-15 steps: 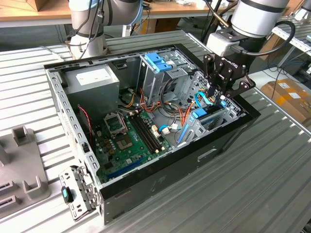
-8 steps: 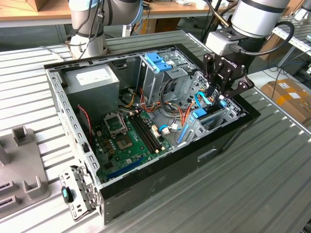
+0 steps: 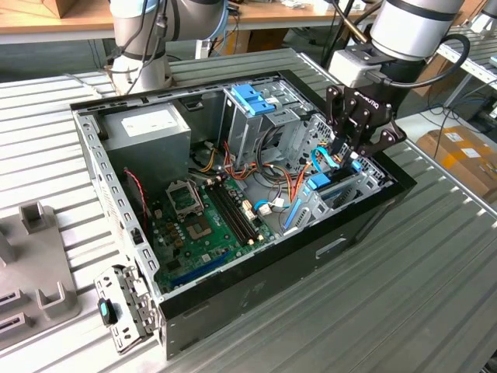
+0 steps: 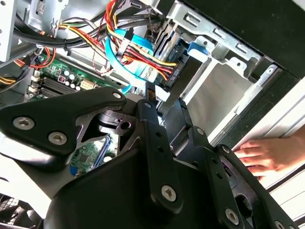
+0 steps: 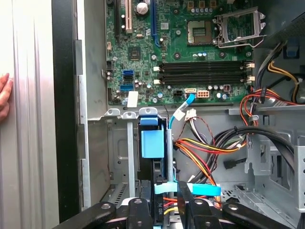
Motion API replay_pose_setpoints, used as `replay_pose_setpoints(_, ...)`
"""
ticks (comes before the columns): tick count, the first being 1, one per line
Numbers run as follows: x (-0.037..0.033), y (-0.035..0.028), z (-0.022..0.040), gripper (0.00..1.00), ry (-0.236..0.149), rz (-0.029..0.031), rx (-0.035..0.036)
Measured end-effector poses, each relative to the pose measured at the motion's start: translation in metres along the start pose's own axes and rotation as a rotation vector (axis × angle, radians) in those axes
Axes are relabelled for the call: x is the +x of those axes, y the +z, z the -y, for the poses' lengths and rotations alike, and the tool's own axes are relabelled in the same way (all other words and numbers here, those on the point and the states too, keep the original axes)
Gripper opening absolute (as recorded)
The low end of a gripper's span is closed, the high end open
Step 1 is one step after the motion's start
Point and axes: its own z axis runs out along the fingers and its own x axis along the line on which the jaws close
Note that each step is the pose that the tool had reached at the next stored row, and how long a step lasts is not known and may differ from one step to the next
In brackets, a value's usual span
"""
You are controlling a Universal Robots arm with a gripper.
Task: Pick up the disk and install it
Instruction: 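Insert the second disk wire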
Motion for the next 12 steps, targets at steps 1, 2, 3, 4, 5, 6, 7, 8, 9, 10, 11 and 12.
replay_pose_setpoints(1,0.0000,0.0000,0.0002,0.36,0.000,0.0001,0.0000)
replay_pose_setpoints(2,0.0000,0.0000,0.0004,0.36,0.000,0.0000,0.0000)
replay_pose_setpoints(3,0.0000,0.0000,0.0004,0.36,0.000,0.0000,0.0000)
replay_pose_setpoints(4,0.0000,0.0000,0.0005,0.36,0.000,0.0000,0.0000)
replay_pose_setpoints(5,0.0000,0.0000,0.0005,0.36,0.000,0.0000,-0.0001)
replay_pose_setpoints(6,-0.0001,0.0000,0.0009,0.36,0.000,0.0000,0.0000)
replay_pose_setpoints(7,-0.0001,0.0000,0.0012,0.36,0.000,0.0001,0.0000)
replay_pose_setpoints(8,-0.0001,0.0000,0.0012,0.36,0.000,0.0000,0.0000)
replay_pose_setpoints(9,-0.0001,0.0000,0.0017,0.36,0.000,0.0000,0.0000)
replay_pose_setpoints(10,-0.0002,0.0000,0.0021,0.36,0.000,0.0000,0.0000)
replay_pose_setpoints(11,-0.0001,0.0000,0.0021,0.36,0.000,0.0000,0.0000)
replay_pose_setpoints(12,-0.0002,0.0000,0.0021,0.36,0.000,0.0000,0.0000)
